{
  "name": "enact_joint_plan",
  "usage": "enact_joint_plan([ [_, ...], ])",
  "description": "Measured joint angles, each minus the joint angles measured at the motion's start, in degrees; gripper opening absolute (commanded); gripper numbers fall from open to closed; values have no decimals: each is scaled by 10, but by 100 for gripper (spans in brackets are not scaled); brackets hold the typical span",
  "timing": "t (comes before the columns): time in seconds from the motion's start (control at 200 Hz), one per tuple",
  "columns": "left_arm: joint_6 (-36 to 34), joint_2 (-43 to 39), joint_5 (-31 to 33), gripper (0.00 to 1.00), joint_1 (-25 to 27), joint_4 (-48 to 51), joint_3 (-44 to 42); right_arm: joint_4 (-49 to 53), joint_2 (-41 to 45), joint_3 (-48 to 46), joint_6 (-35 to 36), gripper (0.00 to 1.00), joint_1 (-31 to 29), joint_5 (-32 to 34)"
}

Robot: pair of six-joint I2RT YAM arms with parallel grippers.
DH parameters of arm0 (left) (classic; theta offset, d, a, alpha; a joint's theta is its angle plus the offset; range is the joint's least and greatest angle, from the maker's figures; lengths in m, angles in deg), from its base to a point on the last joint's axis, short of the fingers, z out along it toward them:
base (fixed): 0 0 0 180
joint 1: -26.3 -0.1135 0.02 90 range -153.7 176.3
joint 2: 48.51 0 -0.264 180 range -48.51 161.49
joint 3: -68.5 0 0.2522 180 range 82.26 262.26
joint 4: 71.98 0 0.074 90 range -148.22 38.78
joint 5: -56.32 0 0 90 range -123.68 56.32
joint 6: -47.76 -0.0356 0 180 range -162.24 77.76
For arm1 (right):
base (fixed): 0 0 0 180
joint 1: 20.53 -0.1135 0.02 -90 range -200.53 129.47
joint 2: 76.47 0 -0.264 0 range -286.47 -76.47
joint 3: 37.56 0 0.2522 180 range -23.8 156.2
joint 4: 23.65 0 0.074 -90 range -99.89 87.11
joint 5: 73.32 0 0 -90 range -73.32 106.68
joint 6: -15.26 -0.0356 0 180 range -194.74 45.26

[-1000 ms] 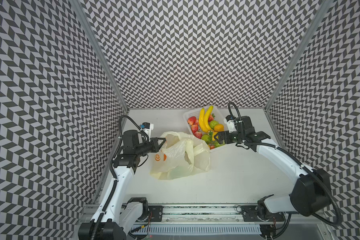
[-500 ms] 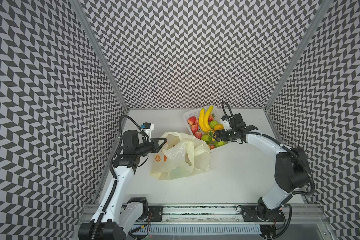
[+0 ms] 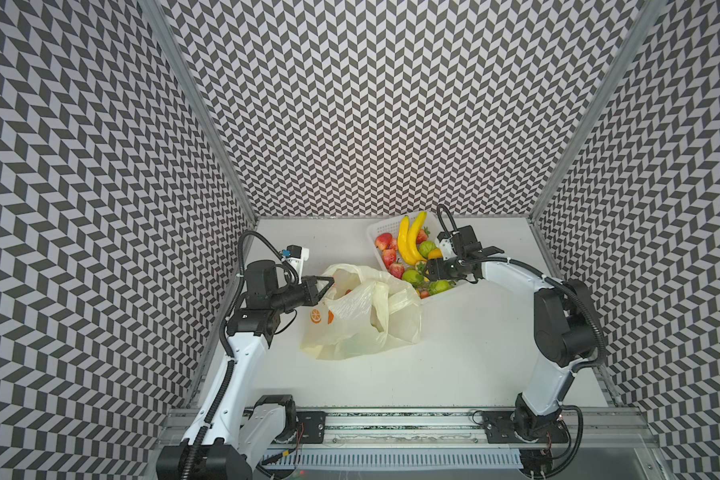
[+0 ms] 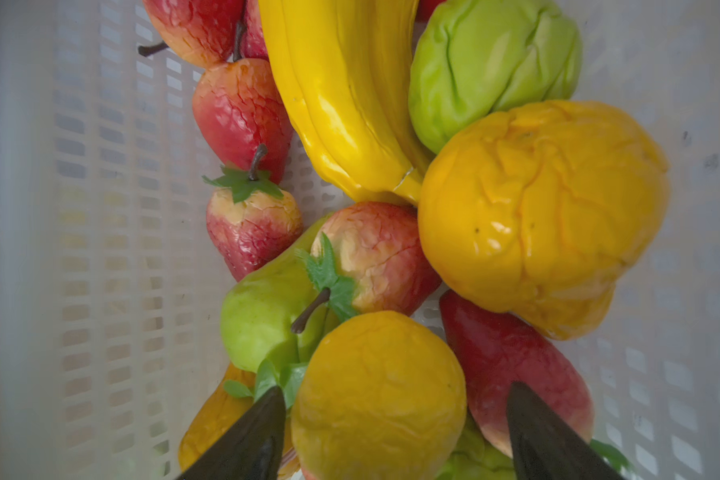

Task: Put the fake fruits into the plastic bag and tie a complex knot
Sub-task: 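Close the right gripper on the yellow lemon and lift it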

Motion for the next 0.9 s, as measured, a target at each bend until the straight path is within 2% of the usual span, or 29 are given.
enact_joint_plan([
  [0.32,-2,0,0,0,0,0,0,-19,-20,5,0,65,-3,-13],
  [0.411,-2,0,0,0,0,0,0,-19,-25,5,0,64,-5,-17],
  [0.726,-4,0,0,0,0,0,0,-17,-20,4,0,44,-7,-21],
  [0.901,-4,0,0,0,0,0,0,-19,0,0,0,43,-7,-21],
])
